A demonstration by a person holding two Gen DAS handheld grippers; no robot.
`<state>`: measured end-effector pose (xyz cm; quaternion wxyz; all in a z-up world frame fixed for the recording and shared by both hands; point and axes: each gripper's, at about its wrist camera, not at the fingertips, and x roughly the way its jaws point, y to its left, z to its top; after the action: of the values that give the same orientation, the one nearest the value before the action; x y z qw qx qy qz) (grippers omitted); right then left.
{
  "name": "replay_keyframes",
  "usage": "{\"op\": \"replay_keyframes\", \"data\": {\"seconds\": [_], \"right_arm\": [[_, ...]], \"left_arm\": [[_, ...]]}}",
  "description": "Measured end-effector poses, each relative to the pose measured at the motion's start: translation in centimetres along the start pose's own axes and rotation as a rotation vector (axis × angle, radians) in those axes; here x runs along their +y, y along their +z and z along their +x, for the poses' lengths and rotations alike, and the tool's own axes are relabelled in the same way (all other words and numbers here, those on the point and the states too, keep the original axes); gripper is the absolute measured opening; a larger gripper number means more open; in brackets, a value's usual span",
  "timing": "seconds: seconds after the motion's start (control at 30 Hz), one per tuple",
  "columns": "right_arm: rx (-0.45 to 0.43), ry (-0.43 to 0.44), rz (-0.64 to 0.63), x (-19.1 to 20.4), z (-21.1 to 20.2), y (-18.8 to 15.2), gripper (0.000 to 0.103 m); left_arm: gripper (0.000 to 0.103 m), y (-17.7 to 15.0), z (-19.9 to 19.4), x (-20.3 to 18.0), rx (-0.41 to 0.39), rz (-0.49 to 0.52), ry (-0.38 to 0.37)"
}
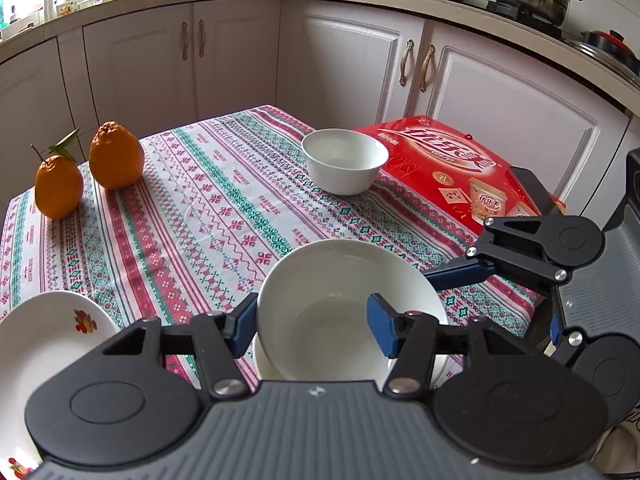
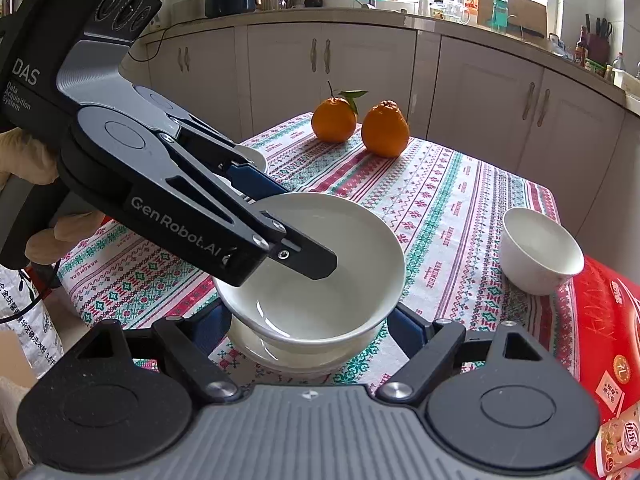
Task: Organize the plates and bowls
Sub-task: 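Lower the white bowl with the left tool into the other white bowl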
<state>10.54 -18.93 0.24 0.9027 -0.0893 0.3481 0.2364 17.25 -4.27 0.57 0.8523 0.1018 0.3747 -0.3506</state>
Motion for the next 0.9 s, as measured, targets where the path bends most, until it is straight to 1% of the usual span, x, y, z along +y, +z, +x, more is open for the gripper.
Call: {"op": "replay_keyframes", "data": {"seconds": [0.43, 0.83, 0.9], "right_arm": [[0.028, 0.000, 0.002, 0.2, 0.6, -0.4, 0.088], [0.036, 0.002, -0.002, 0.3, 0.7, -0.4, 0.088], [0.037, 0.001, -0.005, 0.3, 0.8, -0.4, 0.088]], "left_arm": [[0.057, -0.7, 0.6, 0.2, 0.011, -0.011, -0.009], [0.057, -1.0, 1.0, 0.6, 0.018, -0.022, -0.015], [0.058, -1.1, 1.1, 0.7, 0.019, -0.024, -0.015]]}}
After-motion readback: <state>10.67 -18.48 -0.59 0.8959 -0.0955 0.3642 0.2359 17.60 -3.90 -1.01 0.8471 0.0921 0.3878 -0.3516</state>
